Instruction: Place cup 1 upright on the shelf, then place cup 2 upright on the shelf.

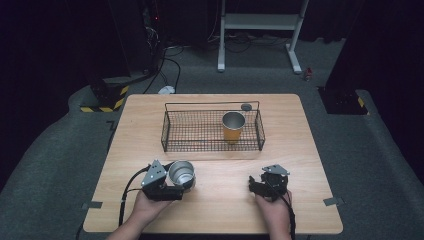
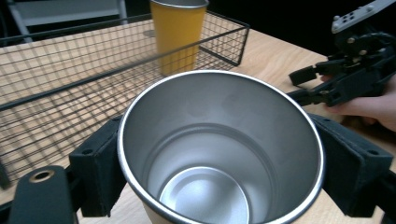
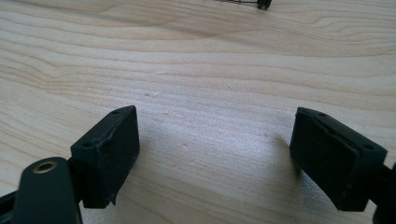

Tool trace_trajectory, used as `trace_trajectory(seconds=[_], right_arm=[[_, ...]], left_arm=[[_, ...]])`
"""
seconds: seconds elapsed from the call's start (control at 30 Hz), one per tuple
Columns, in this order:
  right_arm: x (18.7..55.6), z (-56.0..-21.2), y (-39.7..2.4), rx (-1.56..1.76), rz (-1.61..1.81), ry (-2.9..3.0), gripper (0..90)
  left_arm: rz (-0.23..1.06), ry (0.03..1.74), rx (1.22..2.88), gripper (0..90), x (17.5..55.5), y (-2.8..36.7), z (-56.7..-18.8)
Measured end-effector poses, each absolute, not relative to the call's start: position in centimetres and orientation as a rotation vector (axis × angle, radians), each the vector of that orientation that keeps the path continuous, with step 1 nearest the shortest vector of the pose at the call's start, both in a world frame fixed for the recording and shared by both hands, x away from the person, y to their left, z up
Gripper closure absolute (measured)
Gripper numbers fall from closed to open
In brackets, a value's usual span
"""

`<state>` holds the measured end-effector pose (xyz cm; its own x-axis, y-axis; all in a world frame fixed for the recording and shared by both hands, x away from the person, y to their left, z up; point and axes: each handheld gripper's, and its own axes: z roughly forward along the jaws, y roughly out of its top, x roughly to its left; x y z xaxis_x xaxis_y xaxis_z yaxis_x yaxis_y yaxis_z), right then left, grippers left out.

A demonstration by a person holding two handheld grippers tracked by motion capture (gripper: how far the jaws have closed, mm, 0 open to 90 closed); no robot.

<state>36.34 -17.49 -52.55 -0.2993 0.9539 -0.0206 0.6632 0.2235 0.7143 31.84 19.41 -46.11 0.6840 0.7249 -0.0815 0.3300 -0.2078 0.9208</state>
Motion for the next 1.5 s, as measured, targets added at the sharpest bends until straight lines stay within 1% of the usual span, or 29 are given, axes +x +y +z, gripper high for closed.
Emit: trace_trajectory(seconds=[0.33,0.57,1.03,1.5], right_arm=[[36.4,-52.5,-17.5,1.491,0.843,2.051,15.4],[36.7,-52.5,-17.6,1.459,0.853,2.086,14.0],[36.7,-52.5,-17.5,1.446,0.857,2.11,13.6],[36.8,-52.5,-17.8,1.41,0.861,2.137,12.5]], left_arm=[[0.465,0.922,1.767,14.6,32.0,20.7,-46.4],[0.511,0.98,1.756,14.6,32.3,20.9,-45.9],[0.608,1.033,1.725,14.6,33.3,20.5,-43.1],[0.619,1.055,1.699,14.6,35.5,19.4,-40.8]])
